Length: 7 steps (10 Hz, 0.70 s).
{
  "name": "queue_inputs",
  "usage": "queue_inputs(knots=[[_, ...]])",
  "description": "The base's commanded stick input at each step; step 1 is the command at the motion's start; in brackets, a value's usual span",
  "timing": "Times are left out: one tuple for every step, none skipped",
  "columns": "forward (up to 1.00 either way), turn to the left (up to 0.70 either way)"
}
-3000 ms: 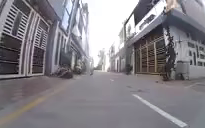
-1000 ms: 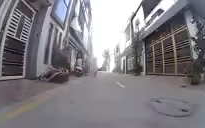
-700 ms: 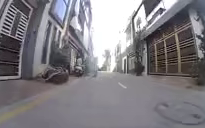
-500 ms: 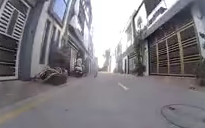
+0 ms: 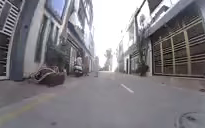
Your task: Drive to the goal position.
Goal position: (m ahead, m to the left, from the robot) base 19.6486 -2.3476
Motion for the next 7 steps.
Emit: queue_inputs(knots=[[0.85, -0.22], [0.85, -0.14], [0.85, -0.06], [0.85, 0.0], [0.85, 0.0], [0.85, 0.0], [0.85, 0.0]])
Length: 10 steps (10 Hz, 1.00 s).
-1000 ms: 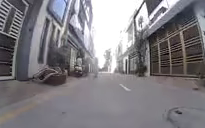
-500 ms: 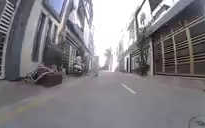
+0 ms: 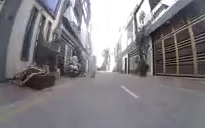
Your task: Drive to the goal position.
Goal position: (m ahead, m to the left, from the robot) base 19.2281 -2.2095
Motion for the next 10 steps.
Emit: queue_inputs(knots=[[0.85, 0.0], [0.85, 0.0], [0.85, 0.0], [0.85, 0.0], [0.85, 0.0], [0.85, 0.0], [0.85, 0.0], [0.85, 0.0], [0.85, 0.0], [0.85, 0.0]])
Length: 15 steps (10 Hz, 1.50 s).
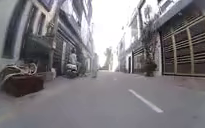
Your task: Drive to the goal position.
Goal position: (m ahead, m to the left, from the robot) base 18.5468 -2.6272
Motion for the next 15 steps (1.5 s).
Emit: queue_inputs(knots=[[0.85, 0.0], [0.85, 0.0], [0.85, 0.0], [0.85, -0.02], [0.85, -0.18], [0.85, -0.33], [0.85, -0.34], [0.85, -0.34], [0.85, -0.34], [0.85, -0.34], [0.85, -0.34], [0.85, -0.13], [0.85, 0.0], [0.85, 0.0], [0.85, 0.0]])
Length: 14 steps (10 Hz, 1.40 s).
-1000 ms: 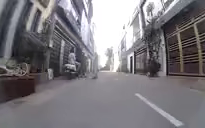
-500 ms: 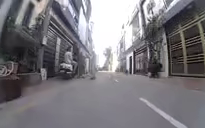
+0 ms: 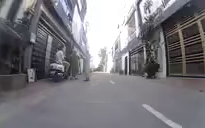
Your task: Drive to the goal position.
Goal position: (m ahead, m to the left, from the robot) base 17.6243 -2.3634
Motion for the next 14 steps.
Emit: queue_inputs(knots=[[0.85, 0.0], [0.85, 0.0], [0.85, 0.0], [0.85, 0.0], [0.85, 0.0], [0.85, 0.0], [0.85, 0.0], [0.85, -0.09], [0.85, -0.26], [0.85, -0.28], [0.85, -0.31], [0.85, -0.34], [0.85, -0.34], [0.85, -0.34]])
